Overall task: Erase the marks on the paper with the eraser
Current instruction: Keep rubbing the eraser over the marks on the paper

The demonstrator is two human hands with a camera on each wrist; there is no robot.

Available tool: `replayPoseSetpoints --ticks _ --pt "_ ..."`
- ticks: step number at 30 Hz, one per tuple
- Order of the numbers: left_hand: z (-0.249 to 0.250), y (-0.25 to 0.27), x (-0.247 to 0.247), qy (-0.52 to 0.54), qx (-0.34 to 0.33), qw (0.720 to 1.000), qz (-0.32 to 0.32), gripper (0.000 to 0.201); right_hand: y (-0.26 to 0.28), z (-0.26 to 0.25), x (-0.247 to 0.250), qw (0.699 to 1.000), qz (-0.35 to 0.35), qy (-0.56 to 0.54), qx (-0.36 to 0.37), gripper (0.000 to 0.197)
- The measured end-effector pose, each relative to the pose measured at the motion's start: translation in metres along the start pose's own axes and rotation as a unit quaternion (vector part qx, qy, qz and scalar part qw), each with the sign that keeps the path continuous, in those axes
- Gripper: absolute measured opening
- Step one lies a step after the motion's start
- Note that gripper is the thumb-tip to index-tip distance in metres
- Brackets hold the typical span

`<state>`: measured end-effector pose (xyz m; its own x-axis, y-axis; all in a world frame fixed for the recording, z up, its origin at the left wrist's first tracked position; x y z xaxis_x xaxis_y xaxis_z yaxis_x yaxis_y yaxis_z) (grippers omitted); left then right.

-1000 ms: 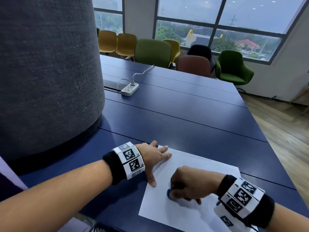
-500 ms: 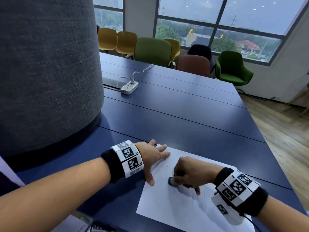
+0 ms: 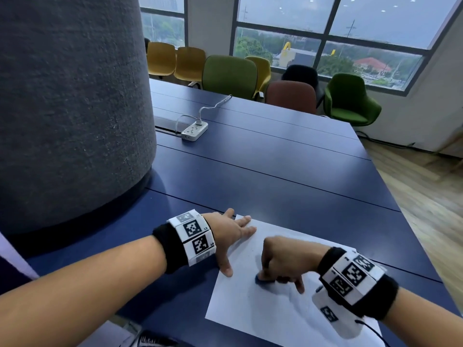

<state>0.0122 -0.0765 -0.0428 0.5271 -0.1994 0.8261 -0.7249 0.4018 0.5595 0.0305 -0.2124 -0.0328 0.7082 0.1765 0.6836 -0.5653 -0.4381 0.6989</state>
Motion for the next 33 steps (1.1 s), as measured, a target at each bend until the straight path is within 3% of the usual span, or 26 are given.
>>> replayPoseSetpoints --ticks 3,7,12,17,23,25,30,33 --pt "-0.001 0.0 0.0 -0.006 -0.002 1.0 0.003 0.119 -0.006 0.003 0.009 0.999 0.043 -0.001 -0.005 0.034" --pt "0.0 0.001 0.0 -0.002 0.0 1.0 0.002 0.12 0.0 -0.002 -0.008 0.999 -0.027 0.043 0.018 0.03" --pt "-0.001 0.0 0.0 -0.003 -0.002 1.0 0.008 0.12 -0.013 0.008 0.02 0.996 0.083 0.002 0.023 0.04" --pt "-0.001 0.0 0.0 -0.008 -0.006 1.0 0.011 0.12 -0.009 0.007 0.003 0.995 0.037 0.039 0.078 0.026" --pt "-0.002 0.0 0.0 -0.01 -0.007 1.0 0.014 0.119 -0.031 0.022 0.043 0.983 0.173 0.0 0.063 0.028" --pt "-0.003 0.0 0.0 -0.011 -0.008 1.0 0.015 0.119 -0.031 0.022 0.037 0.985 0.158 -0.011 0.068 0.024" --pt "-0.002 -0.002 -0.001 -0.01 -0.011 1.0 0.015 0.119 -0.017 0.01 0.006 0.995 0.022 0.031 0.095 0.023" --pt "-0.002 -0.001 0.0 -0.011 -0.013 1.0 0.017 0.119 -0.029 0.017 0.028 0.988 0.132 0.031 0.078 0.027"
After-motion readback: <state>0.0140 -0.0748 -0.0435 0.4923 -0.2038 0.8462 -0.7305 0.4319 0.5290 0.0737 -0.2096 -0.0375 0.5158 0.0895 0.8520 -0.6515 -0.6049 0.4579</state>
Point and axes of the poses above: each hand's wrist, its own y-axis away from the middle knuckle, its own x-axis out of the back of the hand, z = x × y, the point moved 4 cm from there along -y, towards the middle knuckle, and after that the axes turned 11 degrees about -x, right-handed, at the moved point
